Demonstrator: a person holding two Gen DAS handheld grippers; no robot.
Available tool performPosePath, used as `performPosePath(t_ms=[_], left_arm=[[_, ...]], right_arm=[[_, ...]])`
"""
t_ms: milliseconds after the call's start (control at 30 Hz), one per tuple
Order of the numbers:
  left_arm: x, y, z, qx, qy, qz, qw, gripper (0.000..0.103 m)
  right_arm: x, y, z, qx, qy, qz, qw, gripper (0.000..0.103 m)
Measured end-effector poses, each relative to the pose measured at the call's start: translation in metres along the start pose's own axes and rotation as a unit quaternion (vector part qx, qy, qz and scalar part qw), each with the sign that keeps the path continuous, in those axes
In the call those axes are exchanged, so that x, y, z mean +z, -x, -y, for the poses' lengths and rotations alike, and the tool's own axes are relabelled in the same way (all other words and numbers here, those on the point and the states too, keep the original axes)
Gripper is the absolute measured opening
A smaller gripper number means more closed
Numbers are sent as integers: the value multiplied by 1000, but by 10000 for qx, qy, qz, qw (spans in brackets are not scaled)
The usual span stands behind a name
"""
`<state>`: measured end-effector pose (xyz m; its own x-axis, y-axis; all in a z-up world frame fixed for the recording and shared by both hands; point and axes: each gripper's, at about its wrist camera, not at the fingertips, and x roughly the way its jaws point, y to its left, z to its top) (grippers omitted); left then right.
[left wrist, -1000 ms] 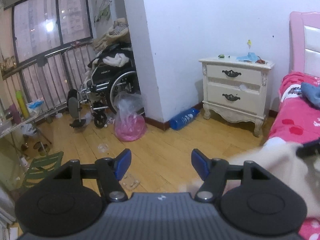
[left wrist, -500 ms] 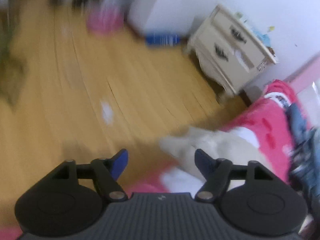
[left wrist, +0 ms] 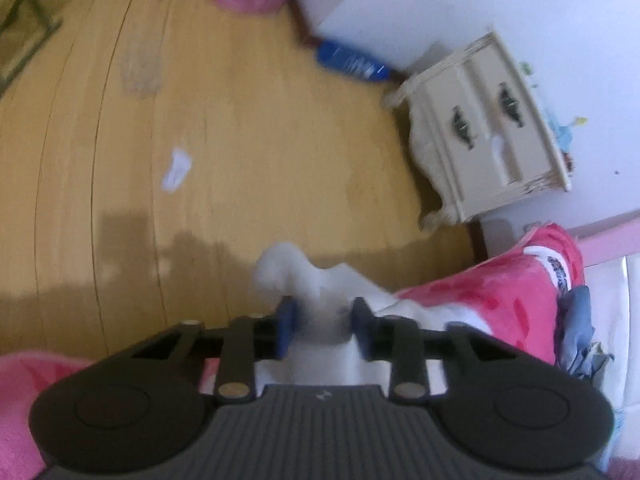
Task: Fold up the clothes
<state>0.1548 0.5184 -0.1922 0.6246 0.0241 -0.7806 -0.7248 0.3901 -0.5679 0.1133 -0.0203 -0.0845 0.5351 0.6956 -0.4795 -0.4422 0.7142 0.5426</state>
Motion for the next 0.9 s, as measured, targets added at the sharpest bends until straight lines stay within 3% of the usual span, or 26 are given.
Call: performPosePath(t_ms=[100, 200, 367, 500, 600, 667, 733, 800, 867, 900], left_arm=[[-9, 12, 11, 70, -206, 378, 9990, 18], [-19, 42, 22, 93, -344, 894, 9954, 16], [-39, 129, 45, 429, -872, 1768, 9794, 16], [-52, 185, 44, 867, -1082, 2236, 9648, 16], [-58, 186, 27, 1632, -1219, 2158, 9550, 16], [-55, 170, 8, 2230, -1074, 1803, 9520, 21], [-51, 158, -15, 2649, -570, 1479, 9512, 29], [-48, 163, -33, 2918, 60, 1562, 9436, 29], [-47, 178, -38, 2863, 366, 1822, 9399, 34], [-47, 187, -36, 2857, 458, 1971, 9367, 37]], right_arm=[[-12, 35, 22, -320, -499, 56, 9982, 27], [-23, 44, 28, -439, -596, 34, 9973, 27], [-34, 60, 25, -380, -679, 100, 9969, 27], [-44, 78, 20, -270, -854, 244, 9957, 28], [-51, 90, 20, -228, -994, 342, 9942, 28], [-55, 98, 21, -239, -1066, 390, 9932, 28], [-57, 108, 23, -294, -1062, 382, 9932, 29], [-58, 118, 25, -363, -1027, 379, 9933, 31], [-58, 132, 26, -473, -1009, 392, 9930, 35], [-58, 139, 27, -540, -1006, 400, 9927, 42]])
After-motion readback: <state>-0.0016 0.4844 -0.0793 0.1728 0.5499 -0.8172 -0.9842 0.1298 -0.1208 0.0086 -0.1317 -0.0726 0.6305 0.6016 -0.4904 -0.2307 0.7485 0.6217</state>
